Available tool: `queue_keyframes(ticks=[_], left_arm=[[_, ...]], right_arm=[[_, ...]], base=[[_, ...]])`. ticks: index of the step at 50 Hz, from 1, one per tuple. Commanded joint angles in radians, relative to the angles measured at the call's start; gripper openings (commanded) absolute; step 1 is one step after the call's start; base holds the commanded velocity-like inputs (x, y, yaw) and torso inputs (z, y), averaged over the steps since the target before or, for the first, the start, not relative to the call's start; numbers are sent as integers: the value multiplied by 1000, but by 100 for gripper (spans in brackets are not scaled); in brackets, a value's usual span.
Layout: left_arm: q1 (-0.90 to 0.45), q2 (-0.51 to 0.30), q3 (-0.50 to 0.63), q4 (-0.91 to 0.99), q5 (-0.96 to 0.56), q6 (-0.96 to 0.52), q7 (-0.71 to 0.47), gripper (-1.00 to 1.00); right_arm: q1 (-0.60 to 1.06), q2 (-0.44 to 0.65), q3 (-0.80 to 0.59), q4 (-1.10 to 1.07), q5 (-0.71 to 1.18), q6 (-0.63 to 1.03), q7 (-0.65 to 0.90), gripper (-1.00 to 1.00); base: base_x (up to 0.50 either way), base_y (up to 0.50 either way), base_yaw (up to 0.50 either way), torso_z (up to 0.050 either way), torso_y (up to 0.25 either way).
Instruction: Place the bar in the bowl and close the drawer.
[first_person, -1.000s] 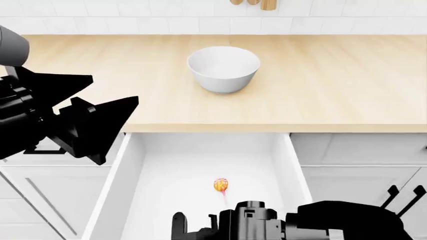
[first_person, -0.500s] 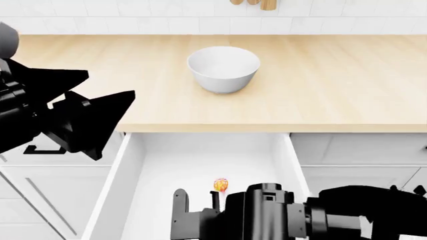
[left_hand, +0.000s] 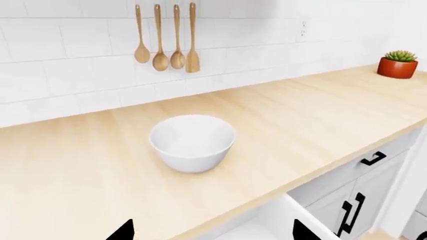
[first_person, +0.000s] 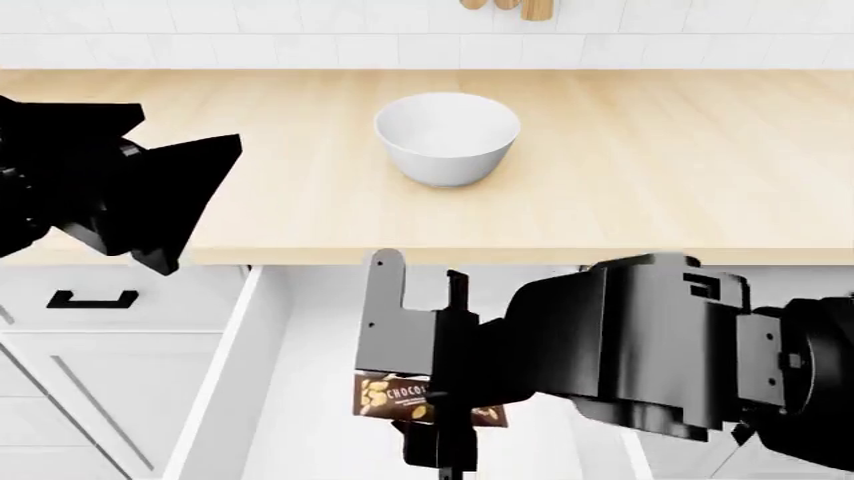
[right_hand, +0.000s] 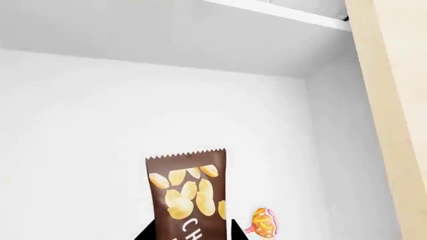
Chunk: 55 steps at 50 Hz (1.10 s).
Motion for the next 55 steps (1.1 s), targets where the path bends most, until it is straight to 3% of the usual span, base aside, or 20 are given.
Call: queue_keyframes(ticks=[1, 10, 18, 21, 28, 35, 45, 55], left_arm=[[-29, 7, 2, -33, 9, 0, -7, 100], [-114, 35, 33, -94, 10, -21, -52, 100], [-234, 122, 91, -245, 90, -52, -78, 100], [-284, 166, 115, -308, 144, -61, -77, 100], [-382, 277, 201, -448, 428, -58, 9, 100], [-480, 345, 267, -551, 566, -63, 73, 100], [-530, 380, 304, -617, 639, -60, 97, 100], [-525, 376, 311, -610, 652, -55, 100, 100]], right_arm=[[136, 45, 133, -4, 84, 53, 12, -100], [242, 6, 240, 183, 100, 75, 66, -100], [345, -88, 350, 441, 120, 131, 188, -100], [387, -132, 377, 554, 120, 136, 192, -100], [447, -259, 455, 892, 40, 31, 317, -100], [520, -335, 431, 1107, -46, -64, 276, -100], [534, -383, 489, 1243, -71, -174, 373, -100], [530, -396, 510, 1278, -78, -218, 432, -100]], base=[[0, 0, 0, 0, 0], [0, 0, 0, 0, 0], [0, 0, 0, 0, 0], [0, 0, 0, 0, 0], [0, 0, 0, 0, 0], [0, 0, 0, 0, 0], [0, 0, 0, 0, 0], [1, 0, 0, 8, -236]])
